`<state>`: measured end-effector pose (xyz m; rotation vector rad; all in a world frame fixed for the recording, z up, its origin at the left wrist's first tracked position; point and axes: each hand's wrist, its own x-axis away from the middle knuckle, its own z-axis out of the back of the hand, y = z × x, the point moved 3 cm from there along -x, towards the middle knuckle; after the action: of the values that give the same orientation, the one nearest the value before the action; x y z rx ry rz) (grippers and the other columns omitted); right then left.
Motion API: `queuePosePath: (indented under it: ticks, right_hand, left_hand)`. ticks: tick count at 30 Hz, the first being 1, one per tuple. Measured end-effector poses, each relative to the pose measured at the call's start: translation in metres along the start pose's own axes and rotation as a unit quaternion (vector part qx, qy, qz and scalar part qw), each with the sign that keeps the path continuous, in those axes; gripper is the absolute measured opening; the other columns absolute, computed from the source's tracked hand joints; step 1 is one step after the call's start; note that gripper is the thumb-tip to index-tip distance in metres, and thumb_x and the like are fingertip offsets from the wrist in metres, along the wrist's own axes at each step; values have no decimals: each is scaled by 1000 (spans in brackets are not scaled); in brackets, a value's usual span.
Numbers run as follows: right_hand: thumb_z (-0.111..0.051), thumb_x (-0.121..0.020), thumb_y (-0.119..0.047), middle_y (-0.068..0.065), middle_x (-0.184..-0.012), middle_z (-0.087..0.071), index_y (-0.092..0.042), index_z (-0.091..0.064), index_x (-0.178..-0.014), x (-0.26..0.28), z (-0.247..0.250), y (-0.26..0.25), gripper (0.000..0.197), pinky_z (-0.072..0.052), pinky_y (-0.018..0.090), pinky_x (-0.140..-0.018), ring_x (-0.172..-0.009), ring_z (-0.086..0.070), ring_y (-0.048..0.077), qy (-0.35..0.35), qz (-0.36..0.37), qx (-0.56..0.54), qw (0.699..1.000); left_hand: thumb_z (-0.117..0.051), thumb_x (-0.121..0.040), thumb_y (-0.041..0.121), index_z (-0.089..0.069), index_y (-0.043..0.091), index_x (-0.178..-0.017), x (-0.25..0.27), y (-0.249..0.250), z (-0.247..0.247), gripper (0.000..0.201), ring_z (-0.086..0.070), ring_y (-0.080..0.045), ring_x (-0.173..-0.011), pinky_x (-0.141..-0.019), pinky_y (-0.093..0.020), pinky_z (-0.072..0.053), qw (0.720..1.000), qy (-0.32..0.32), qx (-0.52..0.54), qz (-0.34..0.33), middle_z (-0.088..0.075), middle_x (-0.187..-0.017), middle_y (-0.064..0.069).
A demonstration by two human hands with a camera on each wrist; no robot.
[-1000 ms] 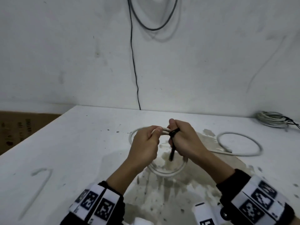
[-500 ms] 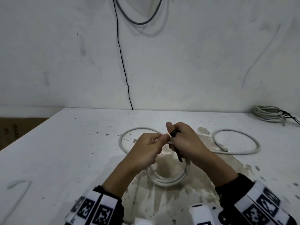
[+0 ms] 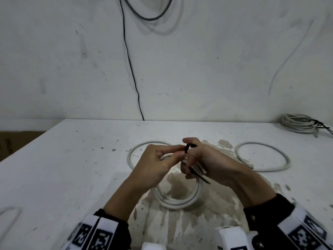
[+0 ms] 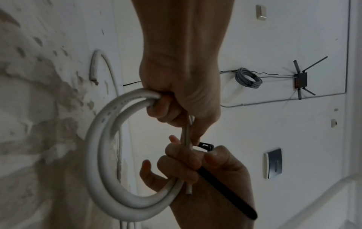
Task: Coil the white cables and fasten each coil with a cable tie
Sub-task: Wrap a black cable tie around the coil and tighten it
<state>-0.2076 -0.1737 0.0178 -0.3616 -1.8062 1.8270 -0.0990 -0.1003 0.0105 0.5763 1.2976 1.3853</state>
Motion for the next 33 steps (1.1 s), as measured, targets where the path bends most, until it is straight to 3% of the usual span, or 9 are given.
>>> queuePosePath:
  ticks: [4,8,13,17,20,22,26,30,33]
  right_hand:
    - [-52,-59,-6,4,-55,-57,-27,-13,-144,3,1,-4,96,-39,27,-58,-53,-53,18,-15,23,82,996]
    - [-60,-72,-23,10,-90,-72,-30,-28,-140,16,6,-18,75,-44,26,-84,-81,-69,17,-34,67,159,984]
    - [-59,-87,-35,-14,-115,-59,-44,-56,-121,21,9,-28,34,-48,23,-81,-97,-61,2,94,236,255,933]
    - [-70,-83,-21,-9,-99,-68,-27,-72,-104,20,-3,-28,22,-54,28,-76,-90,-63,6,147,354,336,860]
    - [-69,-82,-13,-8,-82,-74,-18,-75,-93,17,0,-29,14,-52,20,-71,-79,-66,4,229,389,310,837]
    - [-67,-83,-12,-11,-73,-72,-19,-72,-90,16,2,-30,11,-51,15,-69,-75,-65,3,247,368,293,847]
    - [-68,-82,-21,-14,-74,-68,-22,-64,-81,15,5,-27,4,-51,27,-69,-79,-62,6,227,322,294,871]
    - [-66,-84,-19,-14,-70,-65,-22,-67,-78,14,4,-27,6,-41,10,-61,-74,-59,1,232,317,303,868]
    - [-66,-83,-20,-13,-63,-63,-22,-70,-75,10,7,-26,9,-38,9,-56,-65,-59,2,239,300,268,884]
  left_hand:
    - [-58,-90,9,-72,12,-99,-2,2,0,18,-45,5,-37,-41,-5,-31,999,12,45,22,-62,-51,18]
    - [-58,-89,15,-74,15,-89,-3,-2,4,16,-22,-7,-37,-38,-16,-20,991,45,108,70,-39,-37,13]
    - [-62,-86,19,-72,10,-79,-6,-5,16,15,-17,-4,-34,-34,-13,-18,969,79,193,130,-25,-42,8]
    - [-61,-87,20,-71,19,-60,-5,-4,13,29,-17,-6,-37,-35,-14,-18,979,61,149,122,-24,-45,6]
    - [-62,-88,19,-75,15,-76,-4,1,10,18,-18,-6,-35,-35,-15,-19,983,52,135,113,-23,-43,7]
    - [-60,-89,18,-74,10,-85,-4,2,11,16,-19,-5,-34,-35,-15,-20,985,54,127,105,-23,-42,7]
    - [-61,-88,19,-74,12,-82,-4,2,12,16,-20,-6,-34,-36,-16,-21,987,56,112,98,-24,-43,6]
    - [-60,-89,18,-74,13,-77,-3,3,10,18,-20,-7,-35,-37,-17,-21,989,42,105,95,-25,-43,5]
    - [-59,-89,19,-74,12,-85,-2,7,8,17,-20,-9,-37,-38,-18,-20,992,36,90,80,-26,-44,2]
